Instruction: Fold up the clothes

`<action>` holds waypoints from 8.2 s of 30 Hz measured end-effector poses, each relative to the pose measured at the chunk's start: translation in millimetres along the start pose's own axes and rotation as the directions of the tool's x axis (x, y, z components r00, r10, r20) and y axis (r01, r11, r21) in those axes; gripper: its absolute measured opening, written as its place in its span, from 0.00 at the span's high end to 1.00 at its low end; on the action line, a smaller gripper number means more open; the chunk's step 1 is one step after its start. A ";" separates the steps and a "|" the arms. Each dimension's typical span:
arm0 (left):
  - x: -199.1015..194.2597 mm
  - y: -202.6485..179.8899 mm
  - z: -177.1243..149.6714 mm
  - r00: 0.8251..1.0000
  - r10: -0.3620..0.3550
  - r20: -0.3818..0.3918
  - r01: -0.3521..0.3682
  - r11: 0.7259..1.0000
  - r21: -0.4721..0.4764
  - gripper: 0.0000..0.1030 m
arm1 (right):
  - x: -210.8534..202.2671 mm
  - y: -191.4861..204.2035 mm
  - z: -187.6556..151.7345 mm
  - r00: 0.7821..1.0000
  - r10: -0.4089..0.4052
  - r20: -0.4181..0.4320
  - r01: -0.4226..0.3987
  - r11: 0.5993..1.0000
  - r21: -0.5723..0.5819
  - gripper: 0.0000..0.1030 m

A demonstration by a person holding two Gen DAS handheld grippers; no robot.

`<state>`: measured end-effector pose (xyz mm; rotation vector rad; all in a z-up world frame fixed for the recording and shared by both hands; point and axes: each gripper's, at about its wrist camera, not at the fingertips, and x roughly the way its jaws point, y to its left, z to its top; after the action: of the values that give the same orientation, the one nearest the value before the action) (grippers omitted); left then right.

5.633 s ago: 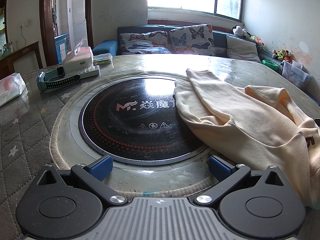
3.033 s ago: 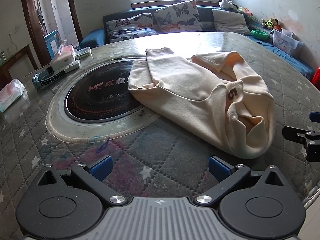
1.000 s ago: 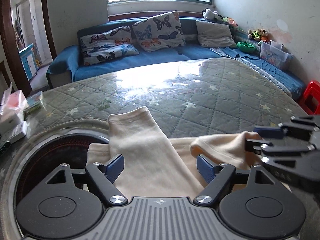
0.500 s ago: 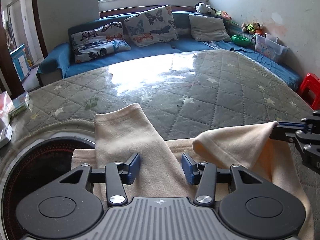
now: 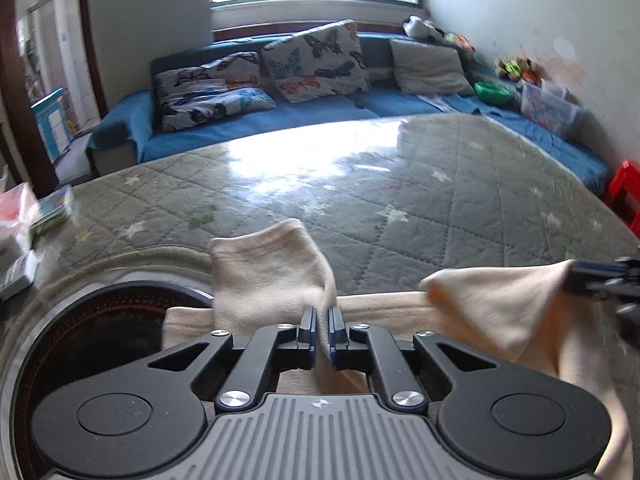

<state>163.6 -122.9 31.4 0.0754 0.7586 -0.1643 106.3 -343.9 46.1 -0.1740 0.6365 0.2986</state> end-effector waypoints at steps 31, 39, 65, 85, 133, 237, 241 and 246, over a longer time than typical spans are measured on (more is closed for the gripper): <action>-215.5 130.5 -143.1 0.955 0.274 0.114 -0.207 0.890 -0.406 0.95 | -23.2 -17.1 -26.6 0.999 -0.048 -0.020 0.049 0.994 0.099 0.65; -218.1 138.7 -154.1 0.953 0.291 0.086 -0.227 0.872 -0.433 0.95 | -30.2 -25.5 -28.2 0.997 -0.077 0.008 0.074 0.983 0.168 0.98; -263.4 115.1 -185.5 0.982 0.168 0.084 -0.140 0.953 -0.269 0.96 | -175.6 -76.1 -135.9 0.895 -0.433 -0.104 0.444 0.851 0.279 0.74; -218.0 -19.7 -168.4 0.964 -0.266 0.021 0.261 0.955 0.138 0.62 | -170.0 96.7 -84.6 0.940 0.324 -0.104 -0.338 0.924 -0.177 0.72; -177.4 -27.9 -159.8 0.915 -0.403 -0.024 0.402 0.904 0.144 0.90 | -126.1 72.9 -71.1 0.941 0.301 -0.157 -0.326 0.928 -0.179 0.89; -220.7 216.0 -201.3 0.937 0.345 -0.054 -0.308 0.745 -0.591 0.59 | -29.3 223.9 -15.5 0.927 0.353 -0.123 -0.373 0.848 -0.376 0.62; -215.6 216.0 -201.8 0.941 0.332 -0.060 -0.300 0.742 -0.599 0.60 | -32.1 224.4 -17.9 0.927 0.349 -0.135 -0.373 0.843 -0.387 0.62; -212.9 215.4 -202.2 0.938 0.342 -0.056 -0.304 0.734 -0.607 0.66 | -37.1 226.0 -21.6 0.923 0.355 -0.148 -0.385 0.833 -0.398 0.62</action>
<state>-87.8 140.6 33.9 -0.4158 0.6955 0.4214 -7.8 -144.3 36.1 -0.4805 0.6656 0.8137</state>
